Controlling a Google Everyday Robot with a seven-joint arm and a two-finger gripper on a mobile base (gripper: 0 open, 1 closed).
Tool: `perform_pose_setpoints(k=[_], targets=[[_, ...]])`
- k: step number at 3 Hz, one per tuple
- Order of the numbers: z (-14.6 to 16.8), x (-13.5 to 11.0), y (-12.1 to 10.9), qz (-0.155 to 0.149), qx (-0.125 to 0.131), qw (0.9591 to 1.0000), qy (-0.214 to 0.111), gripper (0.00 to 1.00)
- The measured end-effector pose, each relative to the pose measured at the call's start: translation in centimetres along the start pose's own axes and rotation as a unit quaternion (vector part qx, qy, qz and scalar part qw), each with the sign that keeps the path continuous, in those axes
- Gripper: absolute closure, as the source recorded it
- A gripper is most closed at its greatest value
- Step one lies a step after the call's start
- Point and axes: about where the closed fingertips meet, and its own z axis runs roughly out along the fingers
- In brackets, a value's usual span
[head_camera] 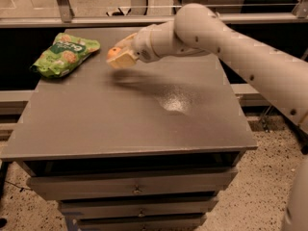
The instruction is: Move orange near green rice chip bag
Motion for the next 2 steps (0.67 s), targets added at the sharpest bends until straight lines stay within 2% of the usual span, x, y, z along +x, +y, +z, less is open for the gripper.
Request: perform_pose_setpoints(k=[1, 2], targets=[[4.2, -2.1, 1.3, -0.007, -0.033, 0.9992, -0.022, 1.00], [7.2, -3.1, 3.1, -0.002, -0.062, 0.9973, -0.039, 1.00]])
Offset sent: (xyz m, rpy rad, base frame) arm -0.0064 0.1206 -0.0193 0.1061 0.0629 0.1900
